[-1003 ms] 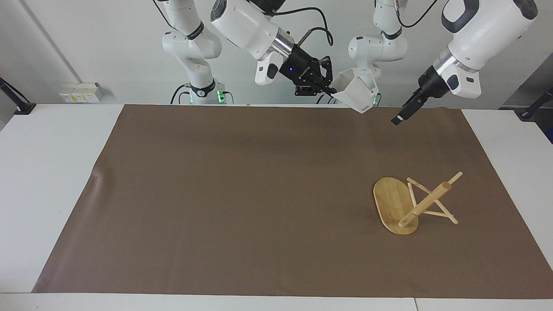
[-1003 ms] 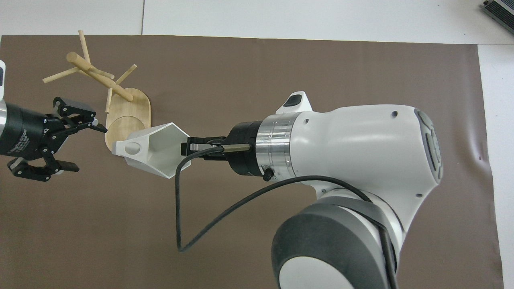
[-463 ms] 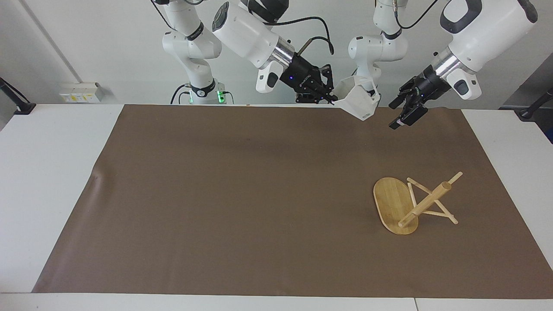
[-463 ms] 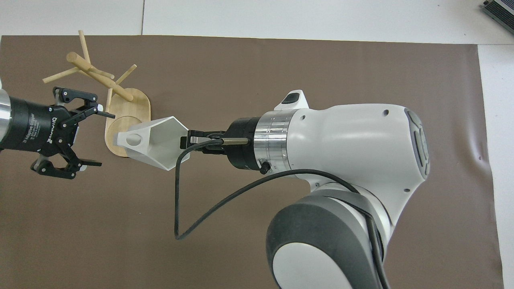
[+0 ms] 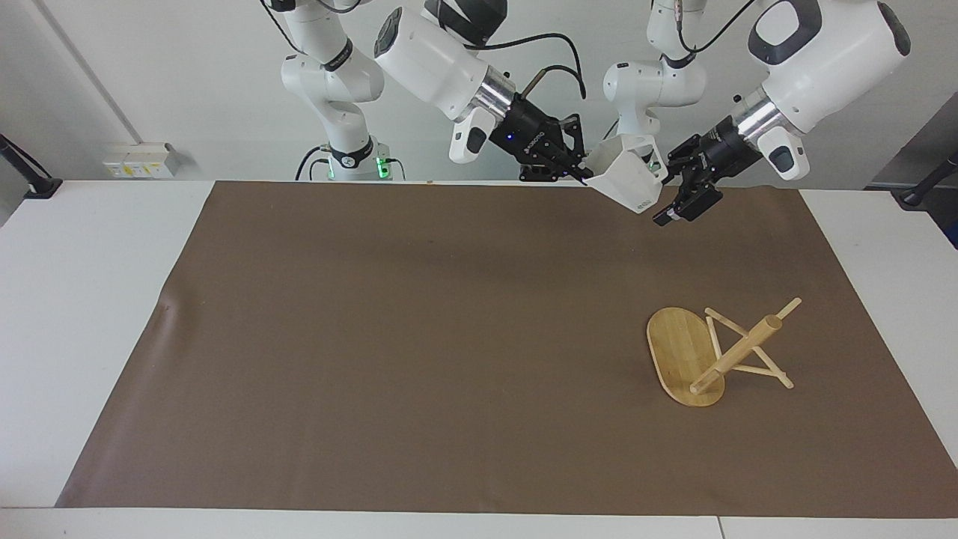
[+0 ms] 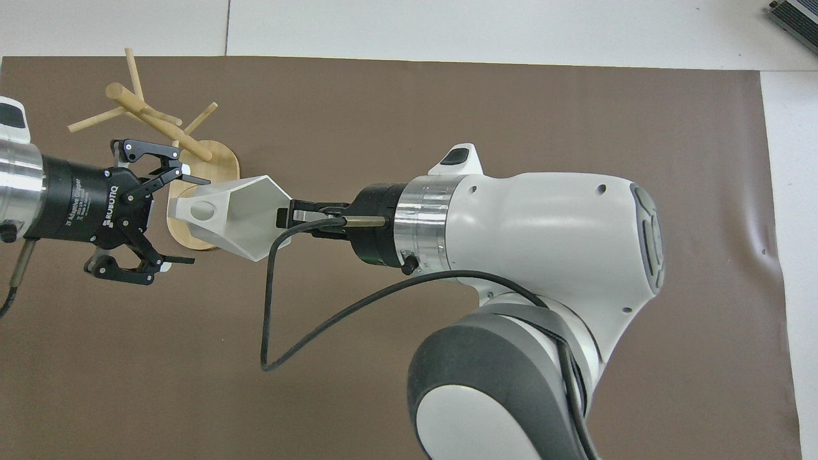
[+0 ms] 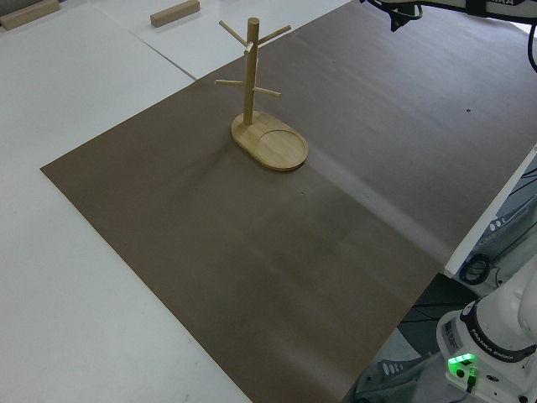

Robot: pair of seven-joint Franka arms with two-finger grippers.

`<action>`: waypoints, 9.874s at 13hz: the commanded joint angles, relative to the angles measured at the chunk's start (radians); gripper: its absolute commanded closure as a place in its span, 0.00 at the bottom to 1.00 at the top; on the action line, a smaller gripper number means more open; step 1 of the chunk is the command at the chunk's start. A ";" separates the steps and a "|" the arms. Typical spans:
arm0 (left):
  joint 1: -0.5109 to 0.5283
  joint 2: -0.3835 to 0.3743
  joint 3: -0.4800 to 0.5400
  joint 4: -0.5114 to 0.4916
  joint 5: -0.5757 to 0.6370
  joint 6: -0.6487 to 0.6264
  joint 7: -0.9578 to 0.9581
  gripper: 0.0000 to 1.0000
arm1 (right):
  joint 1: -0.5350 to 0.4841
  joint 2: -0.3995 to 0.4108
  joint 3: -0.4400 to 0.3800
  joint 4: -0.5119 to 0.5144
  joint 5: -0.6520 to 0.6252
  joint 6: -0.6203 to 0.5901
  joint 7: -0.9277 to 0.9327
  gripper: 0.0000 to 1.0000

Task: Hang cup on rack
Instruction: 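Grasp the cup with the left gripper beside the right gripper, then lift the cup with the left gripper while the right gripper withdraws, then lower the cup onto a rack peg with the left gripper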

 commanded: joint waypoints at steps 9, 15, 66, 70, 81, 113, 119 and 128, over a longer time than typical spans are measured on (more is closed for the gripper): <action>-0.013 -0.033 0.005 -0.044 -0.107 0.089 -0.008 0.00 | -0.011 0.005 0.018 -0.003 0.025 0.026 0.013 1.00; -0.013 -0.036 -0.002 -0.061 -0.124 0.116 -0.083 0.00 | -0.011 0.005 0.018 -0.003 0.025 0.026 0.013 1.00; -0.030 0.239 -0.008 0.019 0.206 0.467 -1.419 1.00 | -0.024 -0.015 -0.327 0.080 -0.491 -0.420 -0.096 0.00; -0.017 0.240 -0.005 -0.004 0.206 0.458 -1.470 1.00 | -0.023 -0.040 -0.474 0.078 -0.657 -0.547 -0.229 0.00; 0.020 0.239 0.001 -0.037 0.205 0.488 -1.679 1.00 | -0.026 -0.077 -0.733 0.051 -0.766 -0.600 -0.252 0.00; 0.034 0.219 -0.001 -0.148 0.191 0.606 -1.794 0.00 | -0.087 -0.129 -0.661 0.138 -0.766 -0.884 -0.268 0.00; 0.034 0.219 0.001 -0.103 0.195 0.499 -1.765 0.00 | -0.086 -0.129 -0.661 0.138 -0.766 -0.881 -0.274 0.00; 0.083 0.130 0.005 -0.110 0.205 0.351 -1.547 0.00 | -0.078 -0.150 -0.709 0.144 -0.761 -0.879 -0.269 0.00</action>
